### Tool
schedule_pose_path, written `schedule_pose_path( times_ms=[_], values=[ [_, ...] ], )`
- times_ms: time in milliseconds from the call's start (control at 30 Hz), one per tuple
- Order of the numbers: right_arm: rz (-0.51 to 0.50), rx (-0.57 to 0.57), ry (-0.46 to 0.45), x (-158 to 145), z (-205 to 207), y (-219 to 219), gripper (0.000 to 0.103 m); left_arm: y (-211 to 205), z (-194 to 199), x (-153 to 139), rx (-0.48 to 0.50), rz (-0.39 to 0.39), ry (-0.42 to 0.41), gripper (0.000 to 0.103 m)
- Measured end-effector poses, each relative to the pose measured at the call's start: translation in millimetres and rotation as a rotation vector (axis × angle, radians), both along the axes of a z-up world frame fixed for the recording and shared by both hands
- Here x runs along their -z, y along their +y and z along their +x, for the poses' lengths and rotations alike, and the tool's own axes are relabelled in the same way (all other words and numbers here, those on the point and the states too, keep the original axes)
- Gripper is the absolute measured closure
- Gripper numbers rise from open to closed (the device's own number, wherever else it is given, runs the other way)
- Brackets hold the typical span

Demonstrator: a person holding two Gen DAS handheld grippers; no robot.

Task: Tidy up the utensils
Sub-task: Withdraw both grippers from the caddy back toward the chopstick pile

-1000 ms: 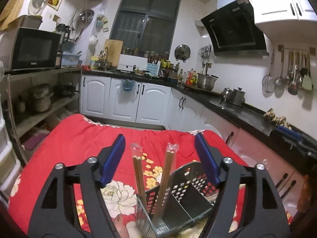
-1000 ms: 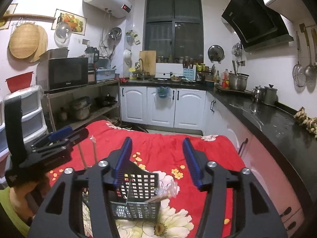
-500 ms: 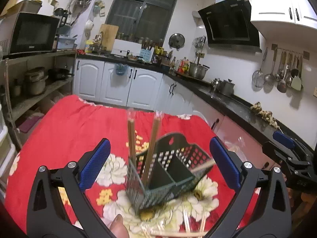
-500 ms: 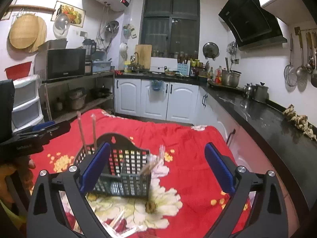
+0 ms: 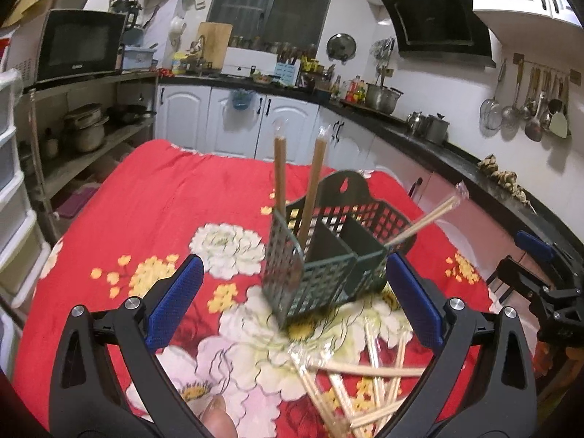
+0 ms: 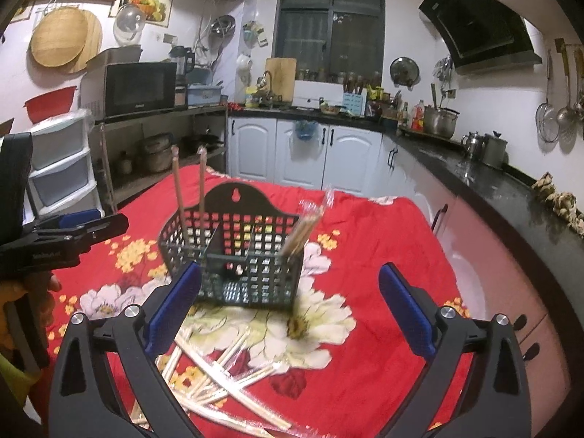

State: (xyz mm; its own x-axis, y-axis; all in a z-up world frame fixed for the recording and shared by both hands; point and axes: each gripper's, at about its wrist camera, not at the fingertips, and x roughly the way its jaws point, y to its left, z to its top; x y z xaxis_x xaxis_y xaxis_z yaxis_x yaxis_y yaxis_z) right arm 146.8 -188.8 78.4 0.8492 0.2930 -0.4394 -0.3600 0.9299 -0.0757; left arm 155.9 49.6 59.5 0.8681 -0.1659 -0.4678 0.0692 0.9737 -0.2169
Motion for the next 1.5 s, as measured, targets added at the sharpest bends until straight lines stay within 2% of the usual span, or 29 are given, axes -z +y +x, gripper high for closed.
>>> schedule_pose_path(
  times_ms=[500,1300,1500],
  values=[
    [-0.016,-0.022,0.095,38,-18,-2,0.008,-1,-24,44,0.000,0.008,0.114,0.011],
    [-0.028,0.029,0.199,83,-29,-34,0.008,-29,-23,70,0.048,0.071,0.197,0.011],
    [-0.037,0.027,0.229,94,-30,-37,0.008,-34,-17,84,0.070,0.085,0.250,0.011]
  ],
)
